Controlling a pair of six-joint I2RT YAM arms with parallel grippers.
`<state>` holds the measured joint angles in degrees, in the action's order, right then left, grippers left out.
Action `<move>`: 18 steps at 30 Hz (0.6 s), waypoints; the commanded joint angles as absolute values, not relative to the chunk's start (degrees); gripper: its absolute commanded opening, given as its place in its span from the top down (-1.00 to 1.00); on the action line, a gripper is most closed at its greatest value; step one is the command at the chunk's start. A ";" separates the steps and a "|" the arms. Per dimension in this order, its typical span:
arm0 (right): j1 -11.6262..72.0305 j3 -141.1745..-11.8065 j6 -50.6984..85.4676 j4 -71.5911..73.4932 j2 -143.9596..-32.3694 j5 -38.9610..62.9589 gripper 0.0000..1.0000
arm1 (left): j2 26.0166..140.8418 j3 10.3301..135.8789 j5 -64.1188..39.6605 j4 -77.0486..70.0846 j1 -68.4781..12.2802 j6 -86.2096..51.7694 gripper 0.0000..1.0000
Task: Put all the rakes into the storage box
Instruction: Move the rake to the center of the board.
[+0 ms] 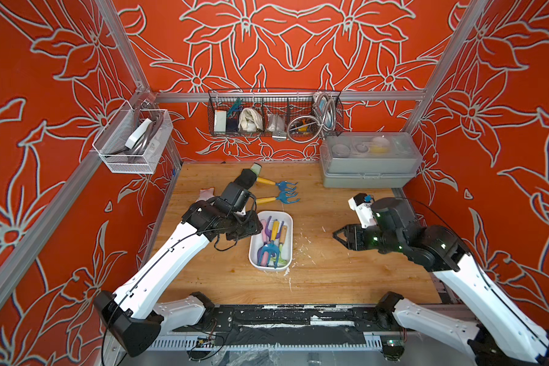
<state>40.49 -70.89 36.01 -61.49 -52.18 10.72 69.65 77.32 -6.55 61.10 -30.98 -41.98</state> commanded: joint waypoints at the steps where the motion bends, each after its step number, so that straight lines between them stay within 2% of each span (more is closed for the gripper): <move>1: 40.45 -68.64 34.09 -66.00 -51.54 11.16 0.06 | 72.28 79.54 -3.04 63.54 -31.56 -40.75 -0.02; 8: 40.48 -66.60 34.81 -61.58 -54.10 12.83 0.04 | 85.59 87.40 -2.42 61.61 -28.93 -34.97 -0.07; 18: 40.19 -76.51 27.90 -58.10 -69.96 15.40 0.03 | 107.10 106.03 -3.14 63.75 -21.00 -14.06 -0.07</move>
